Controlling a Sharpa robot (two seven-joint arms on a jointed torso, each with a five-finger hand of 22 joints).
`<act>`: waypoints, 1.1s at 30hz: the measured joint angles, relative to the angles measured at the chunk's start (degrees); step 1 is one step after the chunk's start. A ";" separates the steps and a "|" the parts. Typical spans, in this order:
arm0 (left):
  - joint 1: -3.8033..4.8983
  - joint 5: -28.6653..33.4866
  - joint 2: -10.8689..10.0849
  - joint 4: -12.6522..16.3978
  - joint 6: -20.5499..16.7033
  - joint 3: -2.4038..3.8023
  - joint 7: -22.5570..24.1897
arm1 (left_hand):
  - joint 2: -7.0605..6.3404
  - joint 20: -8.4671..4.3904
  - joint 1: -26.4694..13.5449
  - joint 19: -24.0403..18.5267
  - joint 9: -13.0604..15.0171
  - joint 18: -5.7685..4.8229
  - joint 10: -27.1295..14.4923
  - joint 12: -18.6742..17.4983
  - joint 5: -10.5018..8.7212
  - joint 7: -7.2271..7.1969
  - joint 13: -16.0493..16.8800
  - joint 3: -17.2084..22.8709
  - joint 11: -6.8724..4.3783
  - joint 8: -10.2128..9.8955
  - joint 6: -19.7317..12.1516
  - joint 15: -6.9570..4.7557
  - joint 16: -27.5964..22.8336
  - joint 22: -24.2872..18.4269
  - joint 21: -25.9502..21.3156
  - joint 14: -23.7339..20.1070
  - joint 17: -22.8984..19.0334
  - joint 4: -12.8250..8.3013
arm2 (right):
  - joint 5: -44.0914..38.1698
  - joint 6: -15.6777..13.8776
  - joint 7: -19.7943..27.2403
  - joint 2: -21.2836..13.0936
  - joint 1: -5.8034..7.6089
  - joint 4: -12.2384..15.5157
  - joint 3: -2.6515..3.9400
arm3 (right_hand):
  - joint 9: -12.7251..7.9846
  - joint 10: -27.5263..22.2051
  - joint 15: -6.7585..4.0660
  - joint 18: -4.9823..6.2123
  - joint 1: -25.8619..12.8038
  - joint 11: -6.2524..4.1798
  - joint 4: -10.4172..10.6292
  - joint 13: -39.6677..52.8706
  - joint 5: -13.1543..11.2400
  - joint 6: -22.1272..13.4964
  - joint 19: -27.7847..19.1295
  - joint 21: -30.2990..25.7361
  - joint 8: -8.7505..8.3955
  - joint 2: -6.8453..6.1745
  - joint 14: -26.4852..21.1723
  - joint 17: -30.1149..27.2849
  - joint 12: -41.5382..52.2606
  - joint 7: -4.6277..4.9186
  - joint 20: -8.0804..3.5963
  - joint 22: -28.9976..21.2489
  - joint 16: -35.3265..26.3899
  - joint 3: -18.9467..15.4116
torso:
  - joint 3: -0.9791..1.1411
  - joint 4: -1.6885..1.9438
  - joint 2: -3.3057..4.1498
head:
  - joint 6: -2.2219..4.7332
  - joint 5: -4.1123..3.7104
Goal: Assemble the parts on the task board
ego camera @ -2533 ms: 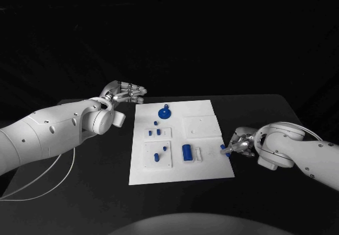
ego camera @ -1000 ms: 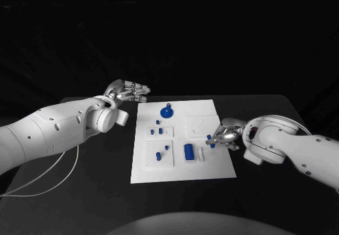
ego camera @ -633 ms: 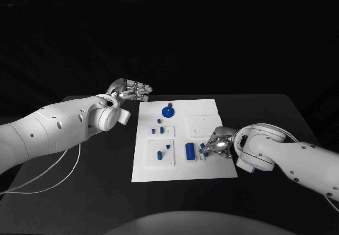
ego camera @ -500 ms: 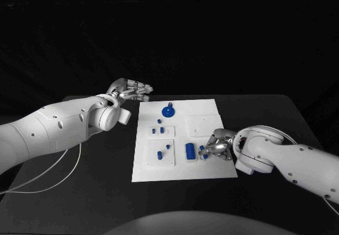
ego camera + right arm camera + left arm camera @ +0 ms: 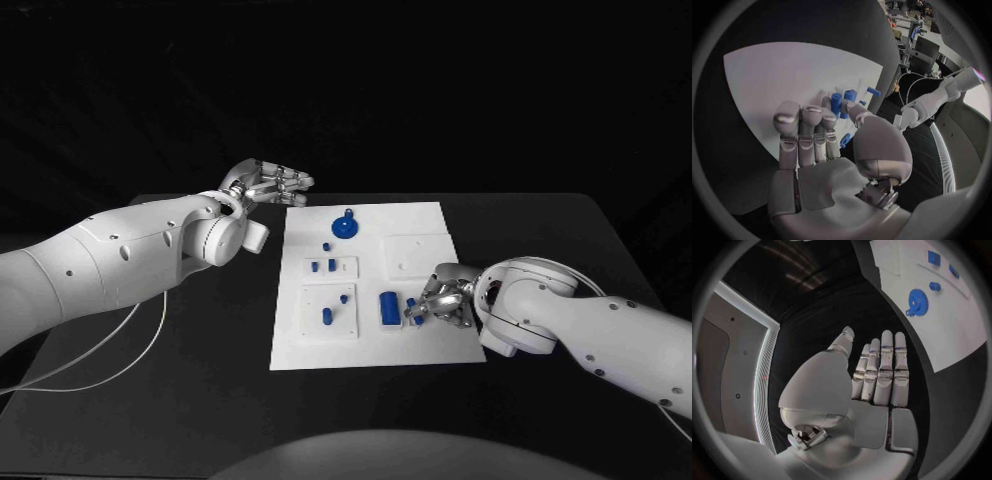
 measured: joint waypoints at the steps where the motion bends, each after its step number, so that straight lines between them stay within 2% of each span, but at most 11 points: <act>1: 0.00 0.00 -0.01 0.00 0.02 0.00 -0.01 | 0.00 0.00 0.00 0.00 0.00 0.00 0.00 0.00 0.00 0.00 0.00 0.00 0.00 0.00 0.00 0.00 0.00 0.00 0.00 0.00 0.00 0.00 | -0.03 -0.01 0.00 0.05 0.00 -0.06 0.00 | 0.01 0.00 0.00 0.00 0.00 0.00 0.00 0.00 -0.47 0.15 0.00 0.00 0.01 0.00 0.00 0.00 0.00 -0.15 0.00 -0.02 0.00 0.00 | -0.01 0.01 0.00 | -0.03 0.01; 6: 0.00 0.00 -0.07 0.01 0.09 -0.02 -0.05 | 0.00 0.00 0.00 0.00 0.00 0.00 0.00 0.00 0.00 0.00 0.00 0.00 0.00 0.00 0.00 0.00 0.00 0.00 0.00 0.00 0.00 0.00 | -0.07 -0.06 0.00 0.27 0.00 -0.41 0.05 | 0.39 0.12 0.00 -0.01 0.00 0.08 -0.16 0.00 -2.58 0.45 0.00 0.00 0.16 0.00 0.00 0.00 0.00 -0.26 0.00 -0.06 -0.21 -0.16 | -0.01 0.03 0.00 | -0.10 0.07; 11: 0.00 0.00 -0.14 0.02 0.12 -0.01 -0.09 | 0.00 0.00 0.00 0.00 0.00 0.00 0.00 0.00 0.00 0.00 0.00 0.00 0.00 0.00 0.00 0.00 0.00 0.01 0.00 0.00 -0.01 0.00 | -0.12 -0.06 0.00 0.35 0.03 -0.93 0.07 | 0.47 0.33 0.01 -0.03 0.22 -0.11 -0.70 0.00 -2.59 0.70 0.00 0.00 -0.08 0.22 0.00 0.07 0.00 -0.45 0.00 -0.12 -0.21 -0.70 | -0.01 0.02 0.00 | -0.20 0.12; 12: 0.00 0.00 -0.15 0.02 0.12 -0.01 -0.09 | 0.00 0.00 0.00 0.00 0.00 0.00 0.00 0.00 0.00 0.00 0.00 0.00 0.00 0.00 0.00 0.00 0.00 0.00 0.00 0.00 -0.01 0.00 | -0.16 -0.06 -0.06 0.34 0.02 -1.09 0.04 | -0.55 0.32 0.04 -0.03 0.43 -0.11 -0.71 0.01 -2.59 0.72 0.00 0.00 -0.89 0.43 -0.03 0.08 0.00 -0.54 0.00 -0.12 -0.21 -0.71 | -0.01 0.02 0.00 | -0.21 0.13; 15: 0.00 0.00 -0.19 0.03 0.14 -0.01 -0.11 | 0.00 0.16 0.00 0.15 0.00 0.00 0.00 0.00 0.00 0.00 0.00 -0.16 0.00 0.00 0.00 0.00 0.00 -0.11 0.00 0.00 -0.01 -0.16 | -0.22 -0.03 -0.18 0.39 -0.25 -1.33 -0.16 | -0.21 0.31 -0.11 -0.03 0.59 -0.10 -0.87 0.01 -2.60 0.61 0.00 0.00 -0.49 0.59 0.15 0.08 0.00 -0.64 0.00 -0.13 -0.21 -0.87 | -0.01 0.01 0.01 | -0.25 0.16; 33: 0.00 0.01 -0.30 0.06 0.20 -0.02 -0.20 | 0.00 0.21 0.00 0.21 0.00 0.00 0.00 0.00 0.00 0.00 0.00 -0.16 0.00 0.00 0.00 0.00 0.00 -0.13 0.00 0.00 -0.02 -0.16 | -0.63 0.20 -0.52 0.67 -0.20 -1.34 -0.10 | -0.05 0.01 -0.24 -0.02 0.59 -0.21 -1.11 -0.13 -3.02 0.81 0.00 0.00 -0.44 0.59 0.03 0.18 0.00 -0.84 0.00 -0.14 -0.21 -1.11 | -0.01 -0.02 0.00 | -0.42 0.30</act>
